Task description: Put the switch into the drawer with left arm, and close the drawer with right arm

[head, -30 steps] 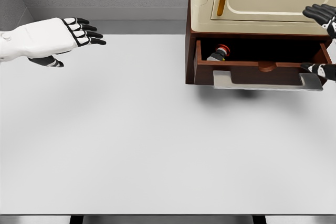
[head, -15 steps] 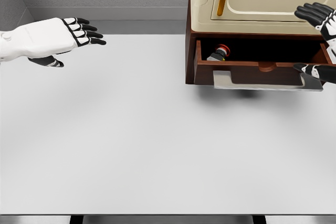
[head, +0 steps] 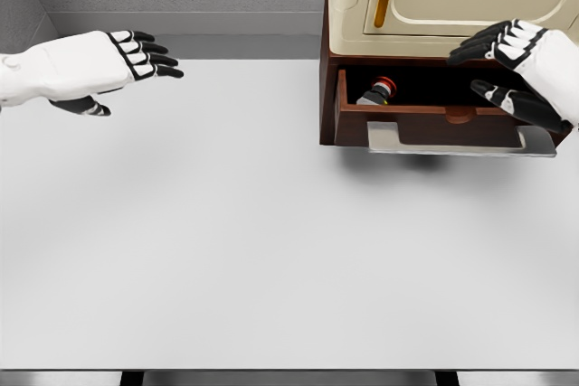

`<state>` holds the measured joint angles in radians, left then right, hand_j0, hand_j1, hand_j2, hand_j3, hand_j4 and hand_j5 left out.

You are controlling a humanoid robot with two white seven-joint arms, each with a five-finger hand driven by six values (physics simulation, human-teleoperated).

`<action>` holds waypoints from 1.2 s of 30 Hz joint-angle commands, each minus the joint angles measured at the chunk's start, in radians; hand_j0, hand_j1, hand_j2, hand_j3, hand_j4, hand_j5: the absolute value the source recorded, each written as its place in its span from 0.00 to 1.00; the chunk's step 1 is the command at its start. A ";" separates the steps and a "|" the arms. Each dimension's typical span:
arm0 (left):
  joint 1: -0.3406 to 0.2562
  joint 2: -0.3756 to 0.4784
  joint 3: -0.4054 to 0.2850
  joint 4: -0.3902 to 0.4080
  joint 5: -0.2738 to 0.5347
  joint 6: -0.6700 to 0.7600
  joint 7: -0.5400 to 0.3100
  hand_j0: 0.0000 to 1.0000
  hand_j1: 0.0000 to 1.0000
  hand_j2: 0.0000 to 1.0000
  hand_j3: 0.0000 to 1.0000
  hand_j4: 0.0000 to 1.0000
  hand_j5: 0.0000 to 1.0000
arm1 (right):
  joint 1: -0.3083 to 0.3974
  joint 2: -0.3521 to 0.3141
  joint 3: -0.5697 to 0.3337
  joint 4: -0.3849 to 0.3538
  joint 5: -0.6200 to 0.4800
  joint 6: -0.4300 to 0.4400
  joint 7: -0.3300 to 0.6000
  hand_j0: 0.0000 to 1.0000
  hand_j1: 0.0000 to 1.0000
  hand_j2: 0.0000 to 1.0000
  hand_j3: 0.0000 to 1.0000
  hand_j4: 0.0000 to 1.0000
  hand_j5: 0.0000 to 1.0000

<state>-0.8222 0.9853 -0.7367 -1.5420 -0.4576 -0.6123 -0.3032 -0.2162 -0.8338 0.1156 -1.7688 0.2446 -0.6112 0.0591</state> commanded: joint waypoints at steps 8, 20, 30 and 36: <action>0.000 0.000 0.000 0.002 0.005 0.001 0.000 1.00 1.00 1.00 1.00 1.00 1.00 | -0.028 0.024 0.196 0.000 0.002 0.000 0.002 0.63 0.63 0.63 0.63 0.63 0.63; 0.023 0.009 0.003 0.010 0.005 0.001 0.001 1.00 1.00 1.00 1.00 1.00 1.00 | -0.087 0.016 0.340 0.000 0.007 0.000 0.004 0.66 0.66 0.66 0.66 0.66 0.66; 0.021 0.010 0.003 0.011 0.005 0.001 0.001 1.00 1.00 1.00 1.00 1.00 1.00 | -0.098 0.012 0.377 0.006 0.004 0.000 0.002 0.59 0.59 0.59 0.59 0.59 0.59; 0.020 0.012 0.003 0.011 0.005 0.001 0.001 1.00 1.00 1.00 1.00 1.00 1.00 | -0.098 0.009 0.375 0.039 0.010 0.000 0.002 0.62 0.62 0.62 0.62 0.62 0.62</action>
<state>-0.8023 0.9958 -0.7338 -1.5310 -0.4577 -0.6123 -0.3028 -0.3129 -0.8221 0.4917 -1.7435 0.2603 -0.6114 0.0619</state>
